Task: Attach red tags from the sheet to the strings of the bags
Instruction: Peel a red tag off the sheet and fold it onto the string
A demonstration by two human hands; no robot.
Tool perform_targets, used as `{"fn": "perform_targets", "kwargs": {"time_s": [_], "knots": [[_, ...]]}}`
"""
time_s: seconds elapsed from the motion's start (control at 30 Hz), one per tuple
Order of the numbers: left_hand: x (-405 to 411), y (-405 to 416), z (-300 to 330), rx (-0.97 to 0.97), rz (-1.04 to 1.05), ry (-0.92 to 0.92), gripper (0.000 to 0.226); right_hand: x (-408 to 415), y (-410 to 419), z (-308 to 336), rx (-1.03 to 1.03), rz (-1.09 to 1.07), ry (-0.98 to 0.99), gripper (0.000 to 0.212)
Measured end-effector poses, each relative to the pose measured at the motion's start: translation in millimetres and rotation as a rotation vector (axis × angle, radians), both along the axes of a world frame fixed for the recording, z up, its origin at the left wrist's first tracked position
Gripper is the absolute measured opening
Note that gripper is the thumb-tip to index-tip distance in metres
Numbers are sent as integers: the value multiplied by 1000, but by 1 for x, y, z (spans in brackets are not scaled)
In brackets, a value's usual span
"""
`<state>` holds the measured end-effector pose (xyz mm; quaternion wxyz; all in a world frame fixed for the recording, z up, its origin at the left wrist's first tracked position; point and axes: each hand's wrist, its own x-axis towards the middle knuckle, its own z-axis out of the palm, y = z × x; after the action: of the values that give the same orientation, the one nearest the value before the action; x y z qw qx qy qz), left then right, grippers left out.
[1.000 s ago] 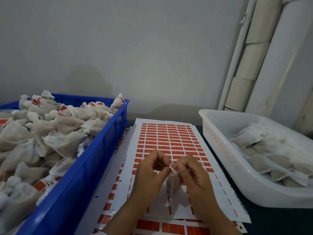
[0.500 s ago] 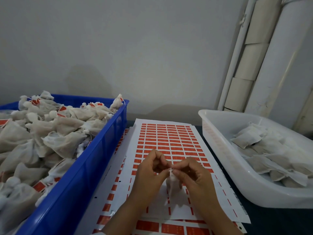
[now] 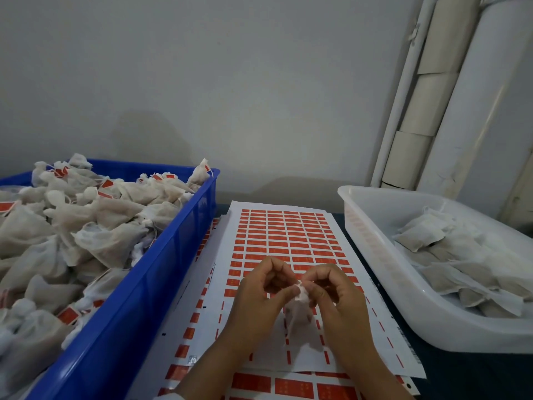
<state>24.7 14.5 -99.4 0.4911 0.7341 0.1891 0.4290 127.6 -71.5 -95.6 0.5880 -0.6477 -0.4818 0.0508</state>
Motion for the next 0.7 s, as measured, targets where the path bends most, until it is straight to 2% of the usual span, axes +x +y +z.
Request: {"fn": "perform_targets", "kwargs": {"time_s": [0.27,0.43,0.47,0.57,0.7], "knots": [[2,1,-4,-37,-107,8,8,-1,0,1,26,-30,10,21],[6,0,-7,-169,-212,30,4,1,0,3,60,-34,57,13],[6,0,-6,-193,-240,29,5,1,-1,3,60,-38,64,14],[5,-2,-9,-158,-334,112,27,3,-1,3,59,-66,60,15],[4,-5,-12,-28,-175,170,16,3,0,1,42,-91,33,18]]}}
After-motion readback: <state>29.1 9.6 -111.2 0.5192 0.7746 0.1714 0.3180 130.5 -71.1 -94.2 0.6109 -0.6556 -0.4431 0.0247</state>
